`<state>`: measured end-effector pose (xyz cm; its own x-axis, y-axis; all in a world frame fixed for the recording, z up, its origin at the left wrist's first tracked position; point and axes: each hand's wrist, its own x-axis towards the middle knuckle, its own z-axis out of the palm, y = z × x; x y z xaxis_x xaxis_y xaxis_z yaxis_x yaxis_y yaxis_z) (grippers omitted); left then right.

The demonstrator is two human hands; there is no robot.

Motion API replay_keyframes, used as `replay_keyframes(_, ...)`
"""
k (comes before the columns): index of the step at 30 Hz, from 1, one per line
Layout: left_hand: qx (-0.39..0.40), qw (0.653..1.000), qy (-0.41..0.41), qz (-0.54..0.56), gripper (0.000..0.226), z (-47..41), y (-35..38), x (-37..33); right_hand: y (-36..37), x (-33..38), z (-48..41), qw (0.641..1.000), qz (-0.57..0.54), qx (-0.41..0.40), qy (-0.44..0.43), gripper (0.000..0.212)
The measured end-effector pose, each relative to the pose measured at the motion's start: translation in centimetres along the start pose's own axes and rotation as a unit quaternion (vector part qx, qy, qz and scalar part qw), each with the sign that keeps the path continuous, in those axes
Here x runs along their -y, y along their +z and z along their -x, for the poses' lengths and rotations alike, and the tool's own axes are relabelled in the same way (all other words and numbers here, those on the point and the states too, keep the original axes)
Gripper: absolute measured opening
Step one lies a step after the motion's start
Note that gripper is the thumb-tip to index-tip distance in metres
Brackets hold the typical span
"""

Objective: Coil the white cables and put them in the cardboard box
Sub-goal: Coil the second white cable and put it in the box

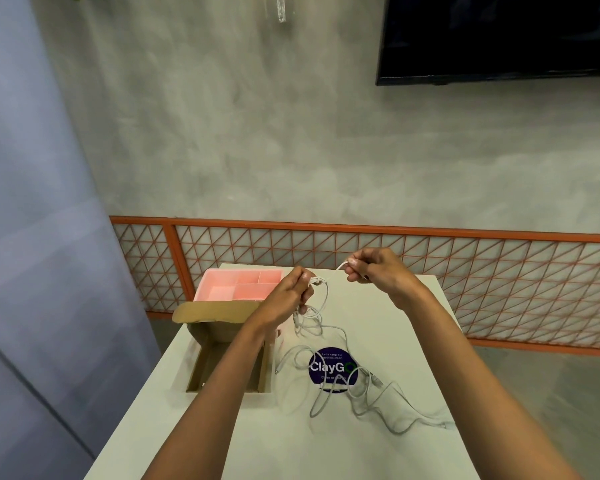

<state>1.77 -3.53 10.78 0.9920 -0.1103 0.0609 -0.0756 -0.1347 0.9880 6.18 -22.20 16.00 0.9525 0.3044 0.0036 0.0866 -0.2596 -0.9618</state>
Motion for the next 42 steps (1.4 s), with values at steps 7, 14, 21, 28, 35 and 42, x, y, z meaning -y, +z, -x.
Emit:
replay_keyframes(7, -0.038, 0.992, 0.079, -0.09, 0.012, -0.2, 0.4, 0.1, -0.7, -0.1, 0.2, 1.0, -0.006, 0.019, -0.022, 0.016)
replay_keyframes(14, -0.069, 0.993, 0.08, -0.046, 0.012, 0.1, 0.4, -0.3, -1.6, -1.3, 0.0, 0.942, 0.293, 0.05, -0.16, 0.006)
replay_keyframes(21, -0.012, 0.999, 0.033, 0.025, 0.007, 0.0, 1.0, -1.0, 1.1, -3.5, -0.3, 0.993, 0.024, -0.044, -0.108, 0.009)
replay_keyframes(28, -0.015, 0.998, 0.019, 0.06, 0.01, -0.2, 0.7, -1.5, 3.4, -3.6, 0.1, 0.981, -0.19, 0.021, 0.04, 0.015)
replay_keyframes(35, -0.049, 0.998, 0.019, 0.029, 0.015, -0.4, 0.6, -0.8, 3.7, -3.5, 0.0, 0.985, -0.146, 0.085, 0.035, 0.021)
replay_keyframes(42, -0.113, 0.992, 0.048, 0.011, 0.018, -1.0, 1.1, -0.9, 3.4, -2.2, 0.5, 0.996, 0.006, 0.066, -0.062, 0.021)
